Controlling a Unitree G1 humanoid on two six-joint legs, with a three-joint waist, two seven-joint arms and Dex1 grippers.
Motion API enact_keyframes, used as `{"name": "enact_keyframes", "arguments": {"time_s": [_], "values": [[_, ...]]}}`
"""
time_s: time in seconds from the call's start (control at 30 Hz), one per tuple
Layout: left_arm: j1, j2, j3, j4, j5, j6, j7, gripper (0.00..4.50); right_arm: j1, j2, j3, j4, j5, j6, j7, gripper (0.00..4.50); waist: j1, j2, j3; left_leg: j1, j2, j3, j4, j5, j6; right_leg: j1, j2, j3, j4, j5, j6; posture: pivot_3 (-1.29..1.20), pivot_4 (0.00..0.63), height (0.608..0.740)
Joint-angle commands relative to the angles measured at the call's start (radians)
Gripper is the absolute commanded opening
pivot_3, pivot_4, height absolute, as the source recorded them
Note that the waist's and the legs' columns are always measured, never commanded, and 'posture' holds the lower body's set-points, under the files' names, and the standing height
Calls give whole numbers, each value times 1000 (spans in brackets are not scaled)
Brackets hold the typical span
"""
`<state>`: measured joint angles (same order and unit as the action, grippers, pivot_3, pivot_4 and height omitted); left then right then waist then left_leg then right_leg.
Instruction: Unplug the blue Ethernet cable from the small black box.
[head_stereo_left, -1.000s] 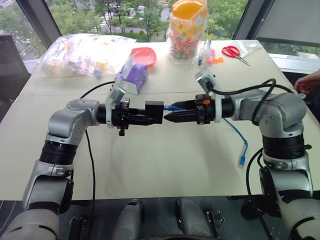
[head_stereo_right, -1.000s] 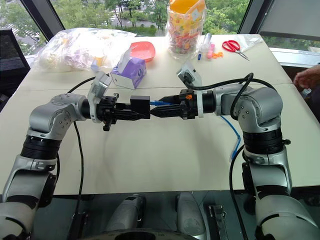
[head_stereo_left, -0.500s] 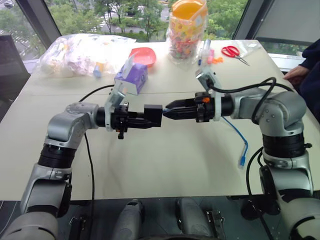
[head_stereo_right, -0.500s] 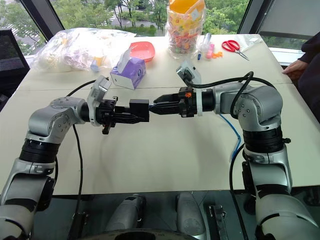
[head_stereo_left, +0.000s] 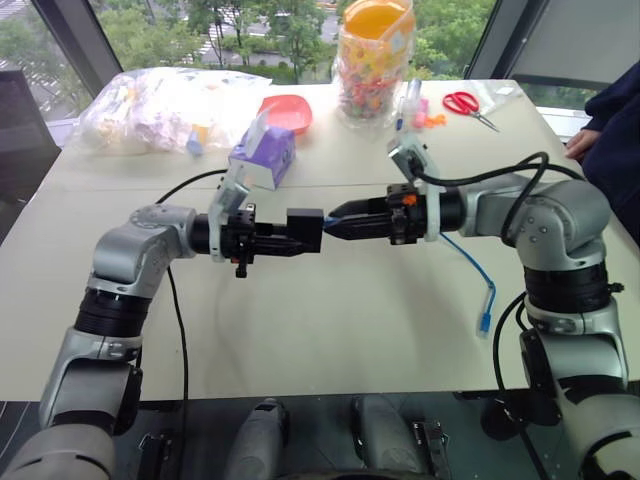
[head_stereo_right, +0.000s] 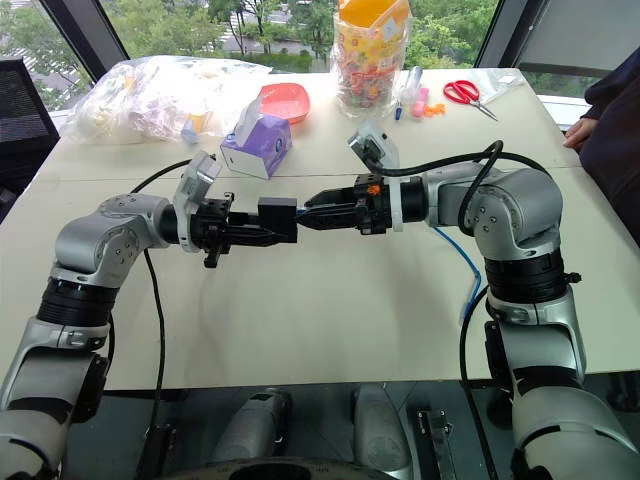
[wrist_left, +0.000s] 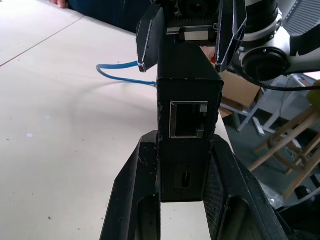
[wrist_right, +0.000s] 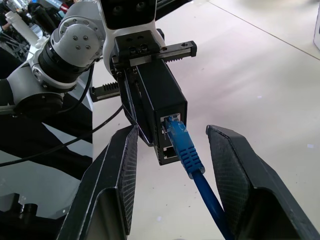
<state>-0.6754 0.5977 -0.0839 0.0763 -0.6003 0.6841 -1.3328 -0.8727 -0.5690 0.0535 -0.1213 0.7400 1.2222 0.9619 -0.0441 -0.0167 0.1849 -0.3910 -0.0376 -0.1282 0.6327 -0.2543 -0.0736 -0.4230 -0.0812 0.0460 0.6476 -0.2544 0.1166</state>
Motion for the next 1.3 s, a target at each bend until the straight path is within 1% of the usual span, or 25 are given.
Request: {"name": "enact_keyframes", "arguments": {"time_s": [0.03,0.3,0.4,0.47,0.5,0.83,0.93,1.1,1.3], "values": [[-14,5,33,-32,-21,-6,2,499,-24,-9,-12,-11,17,-14,7,2239,0,0,0,0,0,0,0,0,0,0,0,0,0,0,0,0,150,740],[-11,9,34,-45,-24,1,7,499,-26,-7,-10,-8,17,-16,8,2239,0,0,0,0,0,0,0,0,0,0,0,0,0,0,0,0,150,740],[-11,9,35,-48,-26,4,11,499,-26,-6,-9,-6,17,-19,9,1413,0,0,0,0,0,0,0,0,0,0,0,0,0,0,0,0,150,740],[-10,10,36,-51,-27,5,11,499,-27,-4,-8,-4,16,-22,9,339,0,0,0,0,0,0,0,0,0,0,0,0,0,0,0,0,150,740],[-10,10,37,-52,-27,6,11,499,-28,-4,-7,-3,16,-23,10,23,0,0,0,0,0,0,0,0,0,0,0,0,0,0,0,0,150,740],[-12,15,44,-54,-32,12,16,499,-17,-7,-3,-10,16,-27,13,23,0,0,0,0,0,0,0,0,0,0,0,0,0,0,0,0,150,740],[-6,30,53,-59,-34,15,16,499,6,-28,-1,-15,2,-41,13,23,0,0,0,0,0,0,0,0,0,0,0,0,0,0,0,0,150,740],[14,69,83,-64,-34,17,22,499,87,-106,-49,11,-9,-83,28,23,1,0,0,0,0,0,0,0,0,0,0,0,0,0,0,0,150,740],[80,96,104,-125,-46,21,38,499,166,-185,-84,54,-38,-162,40,23,-2,-1,0,0,0,1,0,0,0,0,0,0,-1,0,0,0,150,740]]}}
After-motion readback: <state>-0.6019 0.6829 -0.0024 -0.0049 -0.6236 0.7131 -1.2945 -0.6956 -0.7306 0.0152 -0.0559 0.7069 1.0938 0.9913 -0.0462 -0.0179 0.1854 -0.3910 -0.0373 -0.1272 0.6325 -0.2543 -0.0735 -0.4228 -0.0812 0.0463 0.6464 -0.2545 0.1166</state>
